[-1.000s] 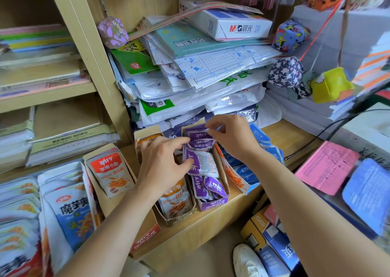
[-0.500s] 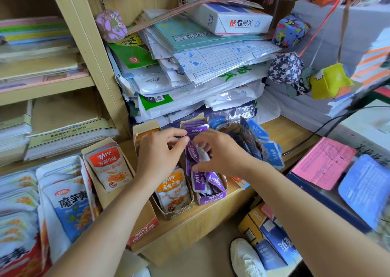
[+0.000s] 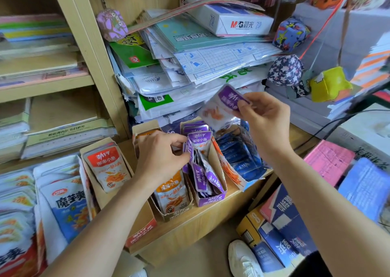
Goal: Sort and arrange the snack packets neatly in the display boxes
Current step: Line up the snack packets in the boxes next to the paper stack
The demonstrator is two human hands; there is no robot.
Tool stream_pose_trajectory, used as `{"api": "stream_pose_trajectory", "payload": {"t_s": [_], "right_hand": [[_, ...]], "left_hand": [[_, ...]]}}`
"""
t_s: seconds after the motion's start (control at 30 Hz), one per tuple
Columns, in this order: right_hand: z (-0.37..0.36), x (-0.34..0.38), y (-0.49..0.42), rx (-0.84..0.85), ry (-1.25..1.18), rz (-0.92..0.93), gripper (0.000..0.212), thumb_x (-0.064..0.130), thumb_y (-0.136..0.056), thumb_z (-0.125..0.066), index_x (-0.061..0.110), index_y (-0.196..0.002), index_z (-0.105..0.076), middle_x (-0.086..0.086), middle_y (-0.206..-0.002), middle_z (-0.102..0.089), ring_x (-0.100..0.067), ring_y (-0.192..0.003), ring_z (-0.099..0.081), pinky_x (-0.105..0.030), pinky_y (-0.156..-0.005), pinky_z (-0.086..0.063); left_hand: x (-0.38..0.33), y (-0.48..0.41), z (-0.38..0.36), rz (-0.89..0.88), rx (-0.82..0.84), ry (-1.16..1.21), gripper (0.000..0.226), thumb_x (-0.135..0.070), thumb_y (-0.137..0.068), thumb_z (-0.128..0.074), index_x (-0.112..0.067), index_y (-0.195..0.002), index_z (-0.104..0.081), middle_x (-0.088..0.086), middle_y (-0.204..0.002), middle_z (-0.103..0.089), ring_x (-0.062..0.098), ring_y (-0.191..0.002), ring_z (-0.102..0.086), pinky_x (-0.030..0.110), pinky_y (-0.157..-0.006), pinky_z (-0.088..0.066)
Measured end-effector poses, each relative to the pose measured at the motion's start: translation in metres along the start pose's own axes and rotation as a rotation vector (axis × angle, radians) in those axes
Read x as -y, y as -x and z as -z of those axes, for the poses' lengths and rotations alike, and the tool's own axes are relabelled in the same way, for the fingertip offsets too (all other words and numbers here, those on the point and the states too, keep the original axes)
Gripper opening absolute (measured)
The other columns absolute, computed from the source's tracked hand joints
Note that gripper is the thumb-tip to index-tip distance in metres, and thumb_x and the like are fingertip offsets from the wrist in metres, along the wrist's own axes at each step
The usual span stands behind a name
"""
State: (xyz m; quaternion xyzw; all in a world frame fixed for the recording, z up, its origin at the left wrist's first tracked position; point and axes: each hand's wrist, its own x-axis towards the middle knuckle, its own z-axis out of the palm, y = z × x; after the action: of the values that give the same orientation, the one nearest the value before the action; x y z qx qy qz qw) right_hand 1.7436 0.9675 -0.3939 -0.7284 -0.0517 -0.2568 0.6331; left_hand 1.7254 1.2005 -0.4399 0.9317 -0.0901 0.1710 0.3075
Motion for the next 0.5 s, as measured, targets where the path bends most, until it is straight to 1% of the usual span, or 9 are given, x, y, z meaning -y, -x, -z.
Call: {"api": "stream_pose_trajectory", "payload": {"t_s": [0.07,0.13,0.23,0.3,0.4,0.5], "right_hand": [[-0.007,0.001,0.001,-0.022,-0.149,-0.012,0.015,0.000,-0.093,-0.066,0.013,-0.087,-0.071,-0.031,-0.095,-0.068,-0.034,-0.089,-0.073,-0.050,-0.086,-0.060],[-0.014,-0.003,0.001,0.003,-0.160,-0.016,0.014,0.002,-0.092,-0.066,0.013,-0.087,-0.071,-0.031,-0.094,-0.069,-0.035,-0.090,-0.073,-0.054,-0.088,-0.058],[-0.021,-0.013,0.001,0.120,-0.017,-0.025,0.017,0.003,-0.093,-0.067,0.019,-0.086,-0.070,-0.018,-0.090,-0.075,-0.028,-0.087,-0.075,-0.055,-0.083,-0.059],[-0.021,-0.017,0.000,0.207,0.114,-0.017,0.015,0.004,-0.094,-0.066,0.018,-0.088,-0.070,-0.012,-0.088,-0.076,-0.022,-0.084,-0.075,-0.053,-0.079,-0.060],[-0.017,-0.017,-0.004,0.226,0.182,-0.005,0.007,0.007,-0.097,-0.063,0.012,-0.095,-0.068,-0.012,-0.090,-0.075,-0.018,-0.083,-0.075,-0.048,-0.076,-0.061],[-0.018,-0.020,-0.009,0.255,0.305,0.021,0.008,0.009,-0.097,-0.062,0.014,-0.097,-0.068,-0.010,-0.088,-0.075,-0.021,-0.082,-0.074,-0.049,-0.076,-0.059]], "left_hand": [[-0.003,0.001,0.001,-0.005,-0.012,0.023,0.024,-0.044,-0.078,-0.080,-0.043,-0.101,-0.076,-0.022,-0.076,-0.067,0.007,-0.096,-0.060,0.031,-0.075,-0.017],[-0.006,0.002,0.001,-0.009,-0.017,0.047,0.023,-0.041,-0.078,-0.081,-0.042,-0.100,-0.076,-0.020,-0.077,-0.070,0.006,-0.093,-0.060,0.029,-0.074,-0.017],[-0.004,0.003,-0.001,0.000,-0.020,0.072,0.024,-0.039,-0.076,-0.082,-0.040,-0.100,-0.077,-0.018,-0.079,-0.071,0.006,-0.093,-0.062,0.029,-0.079,-0.021],[-0.001,0.003,-0.001,0.013,-0.028,0.079,0.025,-0.042,-0.075,-0.080,-0.041,-0.099,-0.077,-0.021,-0.078,-0.068,0.006,-0.095,-0.061,0.031,-0.084,-0.026],[0.001,0.003,0.000,0.023,-0.022,0.077,0.027,-0.043,-0.075,-0.080,-0.040,-0.102,-0.076,-0.023,-0.078,-0.065,0.006,-0.097,-0.059,0.032,-0.088,-0.029],[-0.001,0.004,0.002,0.026,-0.019,0.100,0.030,-0.035,-0.077,-0.082,-0.037,-0.106,-0.076,-0.021,-0.081,-0.069,0.006,-0.100,-0.061,0.035,-0.093,-0.033]]}}
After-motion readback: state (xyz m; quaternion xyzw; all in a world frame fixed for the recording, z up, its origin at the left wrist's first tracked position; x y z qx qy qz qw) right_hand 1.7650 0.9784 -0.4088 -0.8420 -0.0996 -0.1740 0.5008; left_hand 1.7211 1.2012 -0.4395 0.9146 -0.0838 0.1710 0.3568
